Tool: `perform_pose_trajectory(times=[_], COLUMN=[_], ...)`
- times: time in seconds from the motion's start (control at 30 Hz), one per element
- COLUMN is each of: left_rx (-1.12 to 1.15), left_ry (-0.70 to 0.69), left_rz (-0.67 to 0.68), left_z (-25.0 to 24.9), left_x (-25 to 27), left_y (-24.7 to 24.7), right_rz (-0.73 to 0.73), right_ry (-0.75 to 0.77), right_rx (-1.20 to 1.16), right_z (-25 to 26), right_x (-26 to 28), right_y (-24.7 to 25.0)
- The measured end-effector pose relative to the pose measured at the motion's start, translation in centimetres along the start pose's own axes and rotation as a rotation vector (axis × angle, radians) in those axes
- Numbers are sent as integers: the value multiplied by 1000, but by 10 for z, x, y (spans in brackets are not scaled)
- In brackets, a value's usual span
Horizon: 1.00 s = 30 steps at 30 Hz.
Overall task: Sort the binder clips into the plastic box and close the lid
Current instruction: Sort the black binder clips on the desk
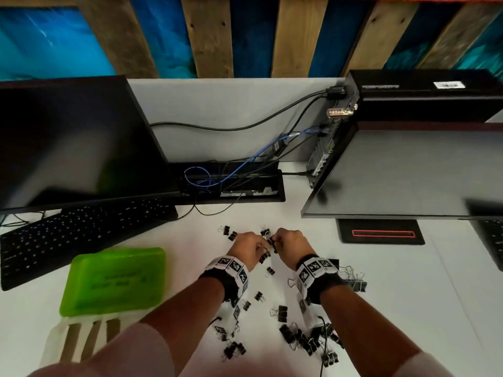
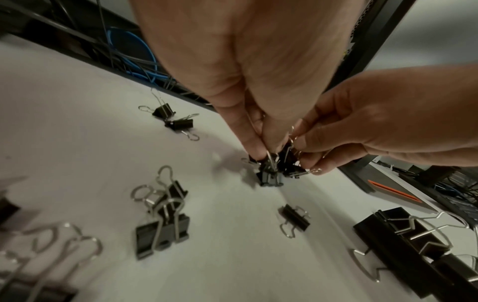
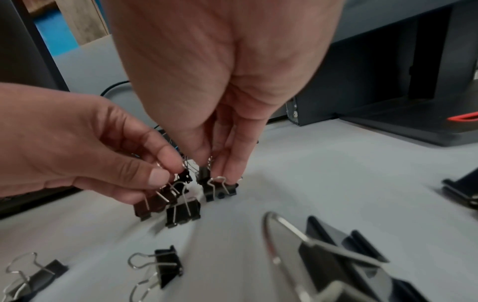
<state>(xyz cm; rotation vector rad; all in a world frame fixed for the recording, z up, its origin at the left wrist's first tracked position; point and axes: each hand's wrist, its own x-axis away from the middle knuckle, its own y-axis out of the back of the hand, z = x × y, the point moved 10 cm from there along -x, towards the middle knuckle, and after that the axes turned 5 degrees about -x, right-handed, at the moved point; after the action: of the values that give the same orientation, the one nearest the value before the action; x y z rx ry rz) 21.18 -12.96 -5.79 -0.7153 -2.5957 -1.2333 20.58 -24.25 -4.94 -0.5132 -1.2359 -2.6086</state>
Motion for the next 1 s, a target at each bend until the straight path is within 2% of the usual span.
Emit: perform_pose_trajectory(times=[0.13,0.37,0.57,0.73,0.83,1.0], left_rx=[2,40,18,-38,-71,-128], left_ry=[-32,-91,-114,-30,25,31], left_rz=[16,15,-149,-264,-259,-227], left_z=[2,8,21,49,69,92], left_x=[-3,2,8,18,34,57], left_y=[-3,3,37,60,60,55], right_rz=[48,12,-51,93,153,222], right_ry=[20,90,167,254,236,259], right_rx=[-28,-51,-31,33,60,62], right_z=[1,0,14,36,38,55], right_x=[-3,-3,8,23,26,25], right_y=[-5,3,11,-16,-28,-48])
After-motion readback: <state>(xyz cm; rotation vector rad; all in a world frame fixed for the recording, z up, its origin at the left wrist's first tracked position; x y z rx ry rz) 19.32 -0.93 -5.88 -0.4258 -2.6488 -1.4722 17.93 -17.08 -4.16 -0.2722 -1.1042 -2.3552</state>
